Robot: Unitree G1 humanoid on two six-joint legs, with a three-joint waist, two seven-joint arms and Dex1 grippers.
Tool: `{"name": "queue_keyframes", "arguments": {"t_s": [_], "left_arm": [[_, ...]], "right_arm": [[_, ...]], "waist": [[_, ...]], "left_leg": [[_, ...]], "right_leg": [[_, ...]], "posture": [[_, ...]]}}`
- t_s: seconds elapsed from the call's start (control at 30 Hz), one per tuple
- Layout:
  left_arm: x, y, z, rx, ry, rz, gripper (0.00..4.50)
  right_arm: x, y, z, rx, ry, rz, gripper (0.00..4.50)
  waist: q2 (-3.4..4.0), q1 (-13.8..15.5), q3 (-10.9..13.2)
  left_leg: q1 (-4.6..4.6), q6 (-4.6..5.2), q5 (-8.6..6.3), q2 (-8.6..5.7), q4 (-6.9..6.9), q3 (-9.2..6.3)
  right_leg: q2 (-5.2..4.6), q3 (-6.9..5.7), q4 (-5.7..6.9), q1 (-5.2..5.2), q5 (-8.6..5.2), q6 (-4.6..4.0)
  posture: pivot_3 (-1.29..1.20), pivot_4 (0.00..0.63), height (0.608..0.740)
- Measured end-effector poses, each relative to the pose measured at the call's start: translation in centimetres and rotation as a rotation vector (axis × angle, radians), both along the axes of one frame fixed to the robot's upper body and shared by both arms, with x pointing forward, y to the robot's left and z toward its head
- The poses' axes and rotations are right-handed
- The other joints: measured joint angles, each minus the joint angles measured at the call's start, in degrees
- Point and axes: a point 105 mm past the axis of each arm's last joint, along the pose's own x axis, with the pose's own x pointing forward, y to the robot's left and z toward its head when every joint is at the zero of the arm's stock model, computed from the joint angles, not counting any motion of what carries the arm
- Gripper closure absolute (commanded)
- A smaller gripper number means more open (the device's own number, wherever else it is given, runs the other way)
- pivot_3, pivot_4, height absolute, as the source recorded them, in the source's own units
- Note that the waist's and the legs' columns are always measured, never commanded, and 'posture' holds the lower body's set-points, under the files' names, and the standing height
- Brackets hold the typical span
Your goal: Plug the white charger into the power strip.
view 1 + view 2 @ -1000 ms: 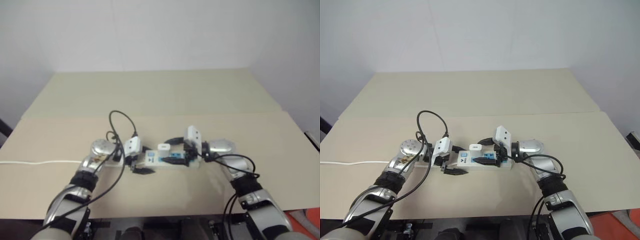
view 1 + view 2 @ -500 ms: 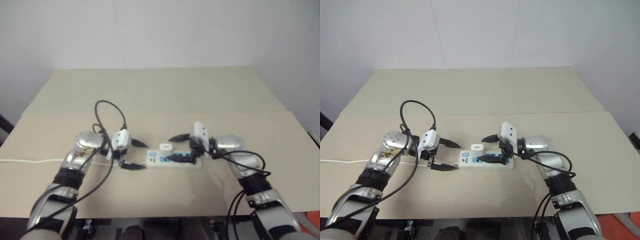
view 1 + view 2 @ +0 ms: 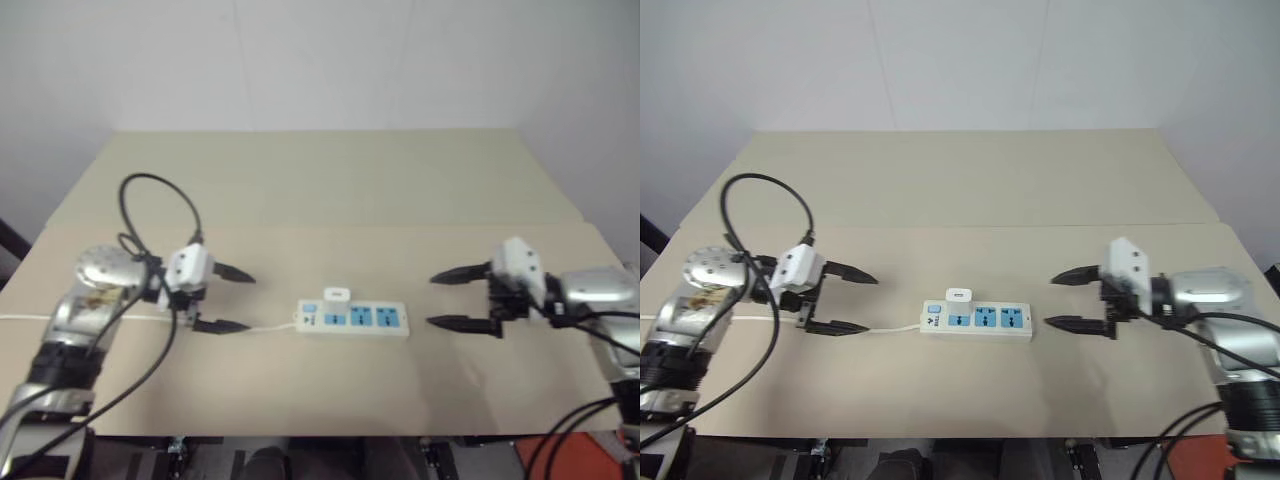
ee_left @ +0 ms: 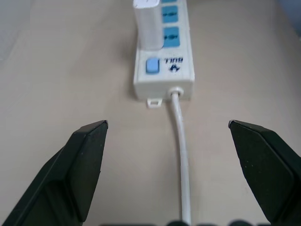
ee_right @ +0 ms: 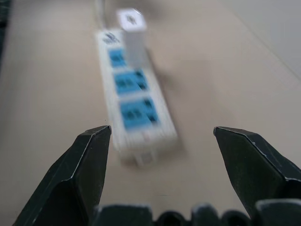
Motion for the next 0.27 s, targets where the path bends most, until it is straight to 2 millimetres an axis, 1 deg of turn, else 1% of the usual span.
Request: {"name": "queue_keyframes", "arguments": {"t_s": [0.1, 0.2, 0.27], "left_arm": [[-0.9, 1.3, 0.5, 0.005, 0.003, 0.042, 0.01], [-1.4, 1.7, 0.9, 0.014, 0.003, 0.057, 0.01], [-1.5, 1.6, 1.0, 0.015, -0.001, 0.057, 0.01]], "right_arm": [[-0.2, -2.8, 0.0, -0.029, 0.009, -0.093, 0.32], [-0.5, -4.4, -0.3, -0.052, 0.009, -0.144, 0.32], [-0.7, -5.0, -0.6, -0.049, 0.018, -0.168, 0.32]], "waist": [[-0.02, 0.1, 0.0], [-0.03, 0.1, 0.1], [-0.03, 0.3, 0.1]], "left_leg": [[0.02, 0.00, 0.00, 0.02, 0.01, 0.02], [0.06, 0.00, 0.00, 0.02, 0.03, 0.06], [0.07, -0.01, 0.00, 0.01, 0.03, 0.07]], "right_leg": [[0.00, 0.00, -0.02, -0.02, -0.01, -0.01], [0.00, 0.01, -0.01, 0.03, -0.01, -0.02], [-0.02, 0.01, 0.01, 0.04, -0.01, -0.02]], "posture": [[0.00, 0.150, 0.740], [0.00, 0.150, 0.740], [0.00, 0.150, 0.740]]}}
